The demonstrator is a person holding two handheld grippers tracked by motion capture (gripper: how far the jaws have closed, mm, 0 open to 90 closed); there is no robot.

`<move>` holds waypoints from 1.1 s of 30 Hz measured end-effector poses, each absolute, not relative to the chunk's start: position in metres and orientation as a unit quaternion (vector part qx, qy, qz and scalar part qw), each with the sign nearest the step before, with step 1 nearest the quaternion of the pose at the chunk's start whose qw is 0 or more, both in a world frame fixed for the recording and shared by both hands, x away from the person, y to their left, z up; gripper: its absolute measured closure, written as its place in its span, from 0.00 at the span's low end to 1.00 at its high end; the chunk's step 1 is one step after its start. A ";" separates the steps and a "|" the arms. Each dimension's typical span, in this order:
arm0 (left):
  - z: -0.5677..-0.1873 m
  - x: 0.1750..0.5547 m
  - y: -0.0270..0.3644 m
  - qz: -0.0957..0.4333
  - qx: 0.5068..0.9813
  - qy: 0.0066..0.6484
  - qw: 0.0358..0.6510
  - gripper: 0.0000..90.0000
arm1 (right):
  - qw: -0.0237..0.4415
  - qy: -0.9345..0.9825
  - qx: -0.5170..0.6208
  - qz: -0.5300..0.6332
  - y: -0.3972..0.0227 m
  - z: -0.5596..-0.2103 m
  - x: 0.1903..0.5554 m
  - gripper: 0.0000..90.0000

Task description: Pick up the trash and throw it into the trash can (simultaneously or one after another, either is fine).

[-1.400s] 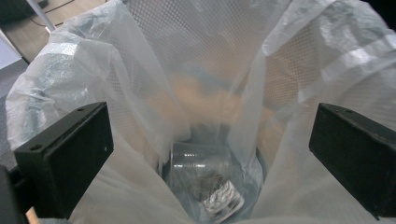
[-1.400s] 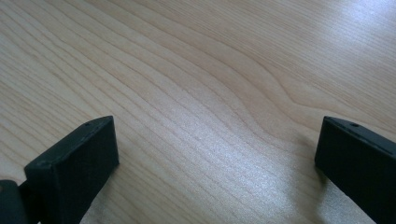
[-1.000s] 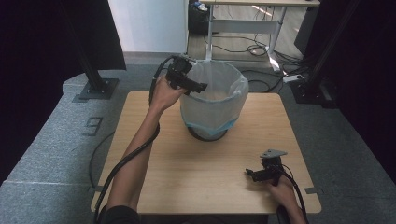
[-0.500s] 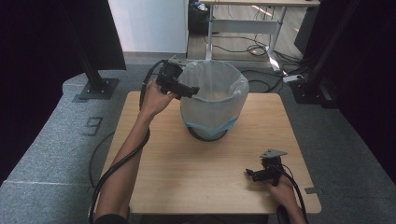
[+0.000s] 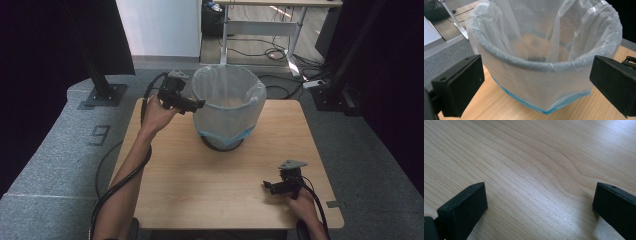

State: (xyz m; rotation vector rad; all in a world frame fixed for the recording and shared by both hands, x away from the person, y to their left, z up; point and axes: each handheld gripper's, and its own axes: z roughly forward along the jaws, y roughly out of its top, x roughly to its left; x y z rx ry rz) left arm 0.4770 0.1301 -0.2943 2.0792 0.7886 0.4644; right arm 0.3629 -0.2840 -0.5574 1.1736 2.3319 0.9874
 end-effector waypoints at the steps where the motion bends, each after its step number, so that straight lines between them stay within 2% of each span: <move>1: -0.296 0.476 0.131 0.186 0.830 0.315 0.422 0.00 | 0.174 0.823 0.414 0.348 -0.284 -0.557 0.363 0.00; 19: -0.323 0.452 0.154 0.188 0.828 0.307 0.429 0.00 | 0.175 0.823 0.414 0.347 -0.284 -0.557 0.363 0.00; 33: -0.365 0.433 0.174 0.185 0.830 0.313 0.424 0.00 | 0.175 0.822 0.415 0.348 -0.284 -0.558 0.362 0.00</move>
